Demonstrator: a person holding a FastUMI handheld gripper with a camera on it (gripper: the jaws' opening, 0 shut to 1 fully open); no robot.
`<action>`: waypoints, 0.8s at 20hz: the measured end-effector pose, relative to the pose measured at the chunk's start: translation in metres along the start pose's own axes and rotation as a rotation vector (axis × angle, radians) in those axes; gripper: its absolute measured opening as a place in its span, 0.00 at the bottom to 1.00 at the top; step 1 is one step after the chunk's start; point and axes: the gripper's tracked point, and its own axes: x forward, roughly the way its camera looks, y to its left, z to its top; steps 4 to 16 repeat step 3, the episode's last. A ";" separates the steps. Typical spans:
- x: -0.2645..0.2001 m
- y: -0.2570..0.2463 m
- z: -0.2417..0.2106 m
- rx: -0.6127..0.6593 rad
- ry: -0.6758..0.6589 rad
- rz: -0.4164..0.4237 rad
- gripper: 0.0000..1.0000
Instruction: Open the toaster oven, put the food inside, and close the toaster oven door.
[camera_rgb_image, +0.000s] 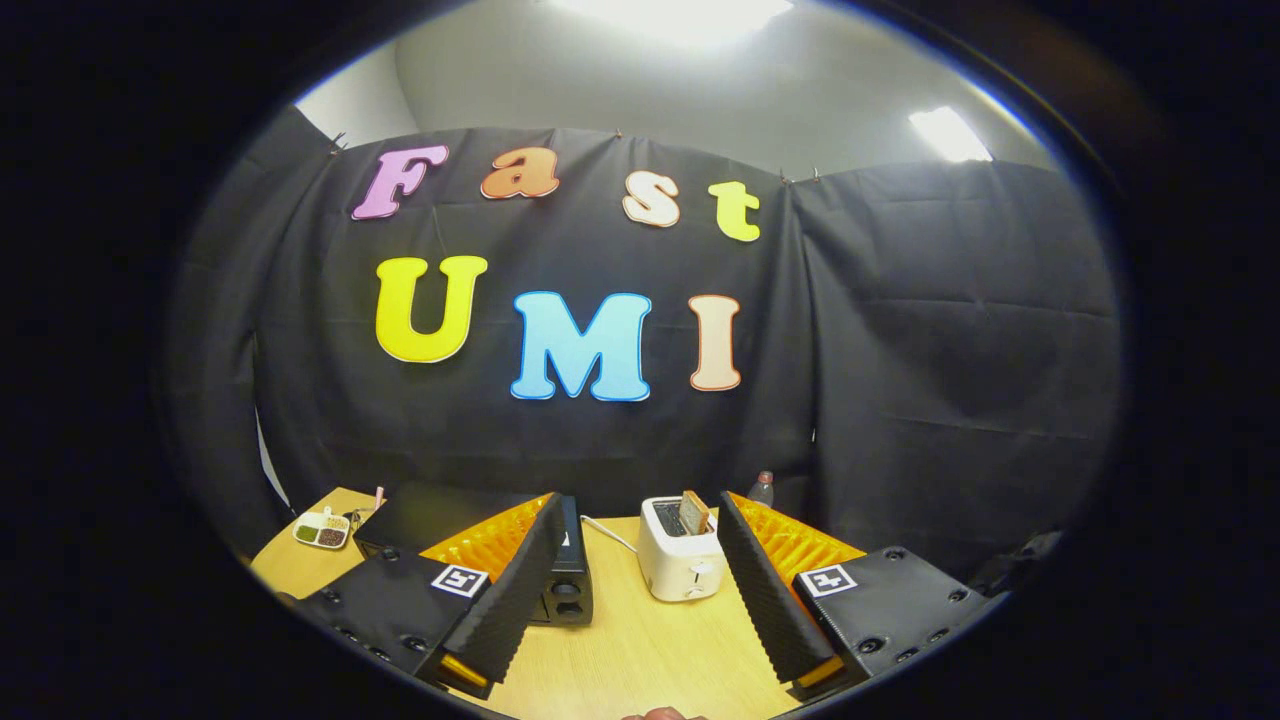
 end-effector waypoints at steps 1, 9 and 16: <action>-0.001 0.002 0.001 0.000 -0.007 0.001 0.97; 0.001 0.002 0.005 -0.007 -0.021 0.001 0.97; 0.001 0.002 0.005 -0.007 -0.021 0.001 0.97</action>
